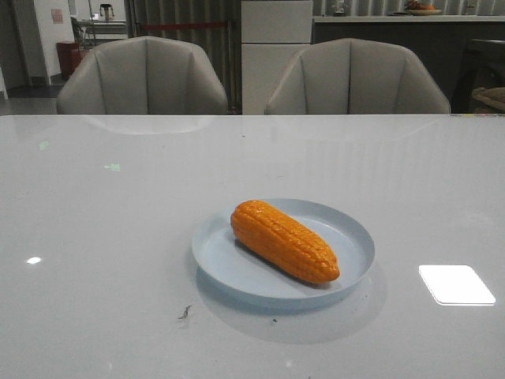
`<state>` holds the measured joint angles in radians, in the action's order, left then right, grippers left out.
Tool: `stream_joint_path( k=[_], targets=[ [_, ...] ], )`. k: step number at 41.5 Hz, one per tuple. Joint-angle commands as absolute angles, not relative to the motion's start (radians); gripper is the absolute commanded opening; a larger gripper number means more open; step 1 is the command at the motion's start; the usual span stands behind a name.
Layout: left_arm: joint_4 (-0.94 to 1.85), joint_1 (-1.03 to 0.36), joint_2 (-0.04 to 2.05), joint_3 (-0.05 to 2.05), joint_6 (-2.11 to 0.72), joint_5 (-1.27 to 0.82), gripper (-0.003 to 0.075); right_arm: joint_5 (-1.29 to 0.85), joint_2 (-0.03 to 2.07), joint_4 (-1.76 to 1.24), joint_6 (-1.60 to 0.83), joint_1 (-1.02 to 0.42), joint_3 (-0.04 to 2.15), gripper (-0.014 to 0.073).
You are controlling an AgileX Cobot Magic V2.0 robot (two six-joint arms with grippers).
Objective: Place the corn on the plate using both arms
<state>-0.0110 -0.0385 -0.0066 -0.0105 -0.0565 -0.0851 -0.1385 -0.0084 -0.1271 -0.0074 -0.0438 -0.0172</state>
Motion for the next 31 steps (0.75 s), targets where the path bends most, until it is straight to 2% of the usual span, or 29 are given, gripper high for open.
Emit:
stream_joint_path(
  k=[1, 12, 31],
  targets=[
    [0.000, -0.037, -0.025, -0.048, -0.048, -0.006, 0.0093, -0.119, -0.029, -0.132, -0.019, -0.040, -0.007, 0.0057],
    [0.000, -0.037, -0.025, -0.048, -0.048, -0.006, 0.0094, -0.295, -0.031, -0.132, -0.019, -0.040, -0.007, 0.0057],
    [0.000, -0.037, -0.025, -0.048, -0.048, -0.006, 0.0094, -0.305, -0.031, -0.132, -0.019, -0.040, -0.007, 0.0057]
  ],
)
